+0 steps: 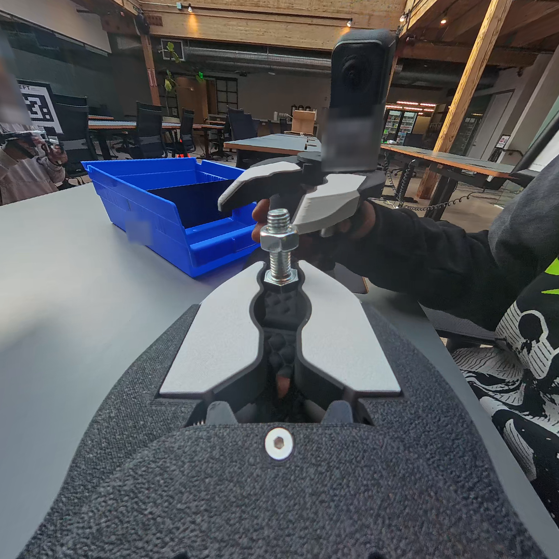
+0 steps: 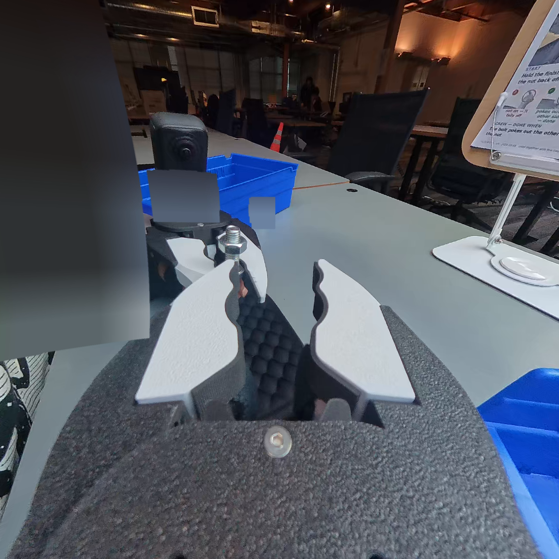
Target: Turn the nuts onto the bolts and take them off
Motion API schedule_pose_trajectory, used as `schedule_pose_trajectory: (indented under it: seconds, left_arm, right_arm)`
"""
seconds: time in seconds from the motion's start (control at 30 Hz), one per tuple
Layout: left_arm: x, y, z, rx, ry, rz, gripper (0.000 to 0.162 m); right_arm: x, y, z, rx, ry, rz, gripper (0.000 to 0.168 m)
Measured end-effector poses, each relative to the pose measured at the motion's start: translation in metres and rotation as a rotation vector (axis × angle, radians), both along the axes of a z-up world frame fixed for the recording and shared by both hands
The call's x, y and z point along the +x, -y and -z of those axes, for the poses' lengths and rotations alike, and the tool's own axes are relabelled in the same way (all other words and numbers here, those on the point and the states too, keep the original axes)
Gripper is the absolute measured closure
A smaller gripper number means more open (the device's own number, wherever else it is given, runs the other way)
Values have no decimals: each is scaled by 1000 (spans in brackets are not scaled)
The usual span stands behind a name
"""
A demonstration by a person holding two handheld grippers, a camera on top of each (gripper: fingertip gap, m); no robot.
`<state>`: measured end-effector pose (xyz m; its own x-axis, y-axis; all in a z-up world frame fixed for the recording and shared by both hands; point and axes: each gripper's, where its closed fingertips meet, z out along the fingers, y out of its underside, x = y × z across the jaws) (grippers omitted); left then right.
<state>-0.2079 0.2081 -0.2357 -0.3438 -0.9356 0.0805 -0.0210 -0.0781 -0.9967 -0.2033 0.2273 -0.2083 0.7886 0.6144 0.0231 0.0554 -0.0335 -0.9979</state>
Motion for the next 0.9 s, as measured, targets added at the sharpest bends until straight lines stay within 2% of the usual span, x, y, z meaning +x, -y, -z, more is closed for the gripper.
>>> schedule_pose_trajectory:
  seconds: [0.2,0.37,0.7,0.9]
  left_arm:
    - [0,2,1,12,-1,4,146]
    - [0,3,1,27,-2,6,146]
    - [0,3,0,22,9,8,146]
    - [-1,3,-1,23,12,9,146]
  right_arm:
    - [-28,-3,-5,-4,-42,-85,116]
    - [-42,-15,-2,-12,-36,-85,114]
    - [-21,-5,-1,-7,-37,-46,116]
    - [4,1,2,-8,-32,27,127]
